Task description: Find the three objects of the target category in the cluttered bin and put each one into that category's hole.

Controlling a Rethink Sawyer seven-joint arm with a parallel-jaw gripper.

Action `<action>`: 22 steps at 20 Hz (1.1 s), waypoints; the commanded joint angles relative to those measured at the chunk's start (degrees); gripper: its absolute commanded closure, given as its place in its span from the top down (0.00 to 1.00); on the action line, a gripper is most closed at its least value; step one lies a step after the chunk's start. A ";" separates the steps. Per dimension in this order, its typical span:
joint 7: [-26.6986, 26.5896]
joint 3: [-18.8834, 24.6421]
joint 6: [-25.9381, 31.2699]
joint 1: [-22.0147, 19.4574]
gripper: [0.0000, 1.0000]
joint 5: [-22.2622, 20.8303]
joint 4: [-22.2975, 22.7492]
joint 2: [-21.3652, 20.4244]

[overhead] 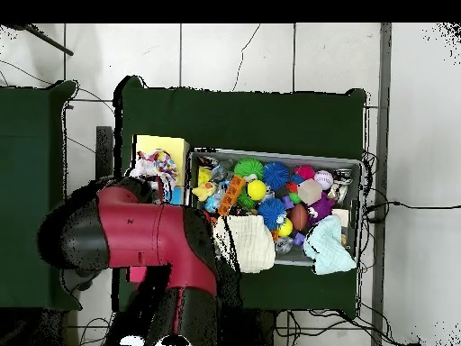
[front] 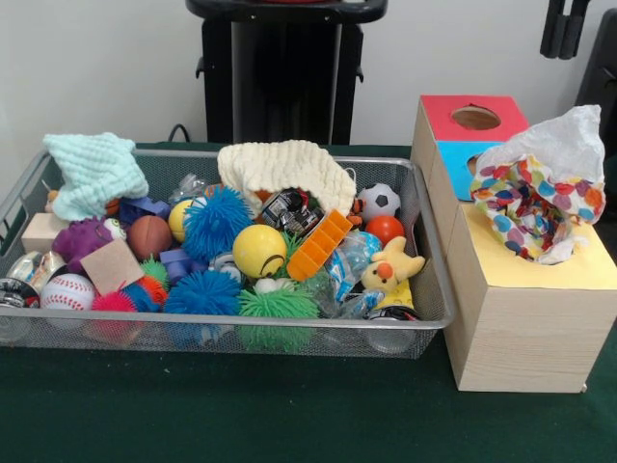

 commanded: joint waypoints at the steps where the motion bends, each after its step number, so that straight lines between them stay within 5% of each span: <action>1: 10.33 1.28 -3.34 0.05 0.00 -2.87 6.07 3.28; 22: 9.52 1.84 -12.28 -0.77 0.00 -2.61 7.42 7.75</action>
